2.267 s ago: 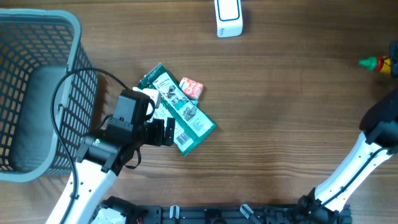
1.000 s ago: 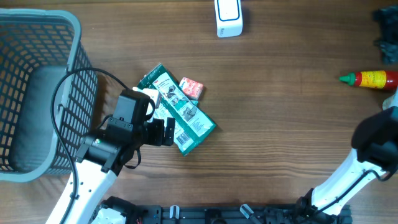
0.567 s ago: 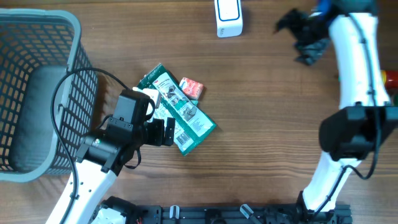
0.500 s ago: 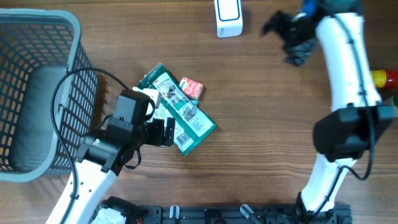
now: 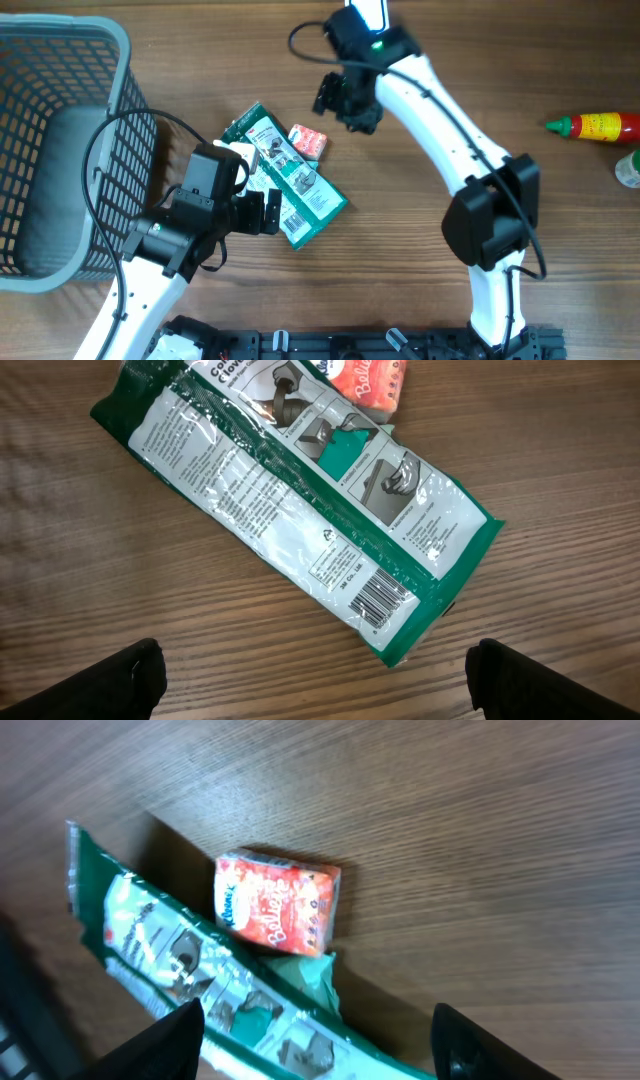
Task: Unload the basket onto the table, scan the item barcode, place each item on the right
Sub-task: 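Reach the right gripper to the red Kleenex pack and grasp it, then lift the Kleenex pack and move it toward the scanner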
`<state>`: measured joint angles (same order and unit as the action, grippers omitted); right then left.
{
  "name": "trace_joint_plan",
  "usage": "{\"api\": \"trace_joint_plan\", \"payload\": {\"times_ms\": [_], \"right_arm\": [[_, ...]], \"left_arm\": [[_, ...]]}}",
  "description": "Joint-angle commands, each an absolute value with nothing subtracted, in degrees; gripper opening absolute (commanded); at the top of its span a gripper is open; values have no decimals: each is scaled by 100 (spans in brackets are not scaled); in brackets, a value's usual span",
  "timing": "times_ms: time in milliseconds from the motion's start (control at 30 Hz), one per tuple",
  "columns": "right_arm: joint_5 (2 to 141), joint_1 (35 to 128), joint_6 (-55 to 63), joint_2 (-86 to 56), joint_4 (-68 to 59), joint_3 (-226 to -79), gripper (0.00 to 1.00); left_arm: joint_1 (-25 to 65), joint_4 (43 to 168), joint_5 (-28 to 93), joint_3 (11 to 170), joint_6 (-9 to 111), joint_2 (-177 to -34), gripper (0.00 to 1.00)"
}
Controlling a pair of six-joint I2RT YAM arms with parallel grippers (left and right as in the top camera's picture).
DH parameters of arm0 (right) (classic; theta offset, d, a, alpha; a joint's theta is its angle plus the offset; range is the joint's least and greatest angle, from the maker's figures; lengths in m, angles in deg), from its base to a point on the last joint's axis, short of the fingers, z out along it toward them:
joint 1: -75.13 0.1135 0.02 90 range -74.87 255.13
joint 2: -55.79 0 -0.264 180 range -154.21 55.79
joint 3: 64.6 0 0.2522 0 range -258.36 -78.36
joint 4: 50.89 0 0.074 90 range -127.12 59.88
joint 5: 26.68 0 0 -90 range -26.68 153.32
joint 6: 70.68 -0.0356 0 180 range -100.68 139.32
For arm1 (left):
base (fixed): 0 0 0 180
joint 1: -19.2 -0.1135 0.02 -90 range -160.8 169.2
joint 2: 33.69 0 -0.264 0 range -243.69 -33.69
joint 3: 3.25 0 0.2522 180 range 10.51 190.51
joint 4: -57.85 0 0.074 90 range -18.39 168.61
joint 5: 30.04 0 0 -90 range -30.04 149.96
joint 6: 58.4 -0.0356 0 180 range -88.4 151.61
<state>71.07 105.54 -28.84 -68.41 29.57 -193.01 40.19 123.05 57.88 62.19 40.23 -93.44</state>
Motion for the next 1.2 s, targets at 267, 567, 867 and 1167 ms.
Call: {"api": "trace_joint_plan", "payload": {"times_ms": [267,567,867,1167], "right_arm": [[8182,10626,-3378,-6950,957,-17513,55],[8055,10631,-3314,-6953,347,-17159,48],[7933,10701,-3159,-7285,-42,-17159,43],[7966,10720,-2982,-7324,-42,-17159,20]], "left_arm": [[3991,12310,5702,6204,3931,-9344,100],[3991,12310,5702,6204,3931,-9344,100],[3991,12310,5700,6204,3931,-9344,100],[3991,12310,5702,6204,3929,-9344,100]]}}
